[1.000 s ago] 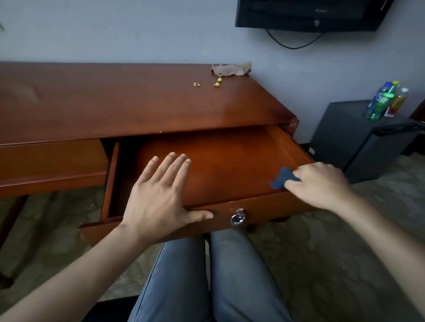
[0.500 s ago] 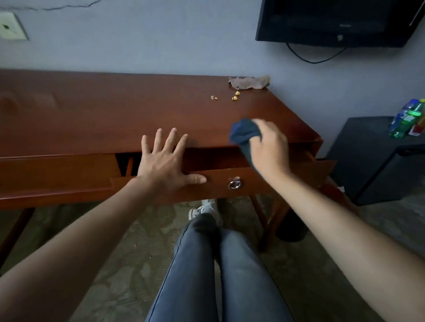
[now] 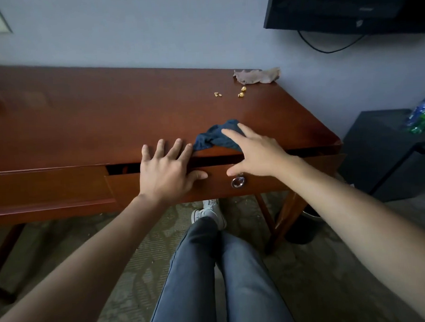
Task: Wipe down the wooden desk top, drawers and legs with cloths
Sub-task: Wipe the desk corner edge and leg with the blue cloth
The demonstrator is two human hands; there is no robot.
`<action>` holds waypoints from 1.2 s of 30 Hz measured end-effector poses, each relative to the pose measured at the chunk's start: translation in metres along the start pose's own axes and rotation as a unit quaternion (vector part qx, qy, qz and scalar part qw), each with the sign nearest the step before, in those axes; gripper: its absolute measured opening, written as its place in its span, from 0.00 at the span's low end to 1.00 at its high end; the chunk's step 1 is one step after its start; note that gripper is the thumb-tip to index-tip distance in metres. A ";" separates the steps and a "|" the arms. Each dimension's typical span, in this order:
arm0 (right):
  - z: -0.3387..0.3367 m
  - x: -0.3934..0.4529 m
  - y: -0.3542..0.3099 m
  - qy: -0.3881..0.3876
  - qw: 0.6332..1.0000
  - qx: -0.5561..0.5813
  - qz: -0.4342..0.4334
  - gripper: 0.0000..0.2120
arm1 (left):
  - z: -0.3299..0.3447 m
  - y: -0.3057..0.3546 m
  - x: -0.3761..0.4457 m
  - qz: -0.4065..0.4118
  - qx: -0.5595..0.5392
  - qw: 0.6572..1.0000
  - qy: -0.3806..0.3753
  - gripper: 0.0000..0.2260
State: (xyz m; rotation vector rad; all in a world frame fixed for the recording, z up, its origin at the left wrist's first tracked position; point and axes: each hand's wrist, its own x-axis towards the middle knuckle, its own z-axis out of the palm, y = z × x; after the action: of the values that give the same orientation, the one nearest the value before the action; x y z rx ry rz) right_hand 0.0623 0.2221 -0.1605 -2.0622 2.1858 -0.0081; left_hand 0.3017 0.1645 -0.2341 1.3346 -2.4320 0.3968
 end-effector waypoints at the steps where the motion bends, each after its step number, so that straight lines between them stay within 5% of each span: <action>1: 0.004 0.002 -0.002 0.039 0.999 -0.022 -0.001 0.50 | 0.000 0.002 0.001 -0.003 0.001 1.000 0.007 0.37; 6: 0.019 0.009 -0.009 0.168 0.986 0.019 0.009 0.37 | 0.004 0.020 0.011 -0.039 -0.018 0.998 0.038 0.21; 10: 0.009 0.009 -0.001 0.126 0.986 0.110 -0.020 0.23 | -0.005 0.008 0.008 0.006 -0.045 0.996 0.072 0.24; 13: 0.000 0.008 0.008 0.193 0.978 0.076 -0.017 0.12 | -0.029 -0.016 0.020 0.021 -0.034 0.999 0.028 0.26; 16: 0.027 -0.010 0.045 0.379 0.918 0.069 0.095 0.13 | -0.036 -0.049 0.031 0.057 -0.030 0.997 -0.053 0.31; 18: 0.055 -0.027 0.066 0.437 0.858 0.148 0.224 0.15 | -0.029 -0.061 0.036 0.034 -0.039 0.990 -0.133 0.33; 25: 0.120 -0.008 -0.017 0.300 0.770 0.384 0.411 0.13 | -0.019 -0.062 0.038 -0.003 -0.058 0.982 -0.182 0.33; 30: 0.139 -0.003 -0.036 0.226 0.741 0.499 0.389 0.14 | -0.014 -0.064 0.037 -0.005 -0.062 0.984 -0.169 0.34; 33: 0.118 -0.019 -0.013 0.300 0.677 0.581 0.336 0.36 | -0.013 -0.065 0.038 -0.008 -0.065 0.984 -0.169 0.34; 35: 0.102 -0.022 -0.005 0.328 0.638 0.639 0.278 0.37 | -0.013 -0.064 0.039 -0.008 -0.059 0.985 -0.161 0.34; 36: 0.095 -0.020 -0.008 0.328 0.661 0.616 0.275 0.34 | -0.012 -0.064 0.039 -0.011 -0.058 0.985 -0.159 0.35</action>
State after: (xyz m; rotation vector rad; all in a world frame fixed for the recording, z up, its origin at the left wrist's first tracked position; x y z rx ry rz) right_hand 0.0806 0.2502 -0.2522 -0.5777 1.8960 -1.8019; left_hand 0.3384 0.1065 -0.2013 1.4660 -2.6442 0.0345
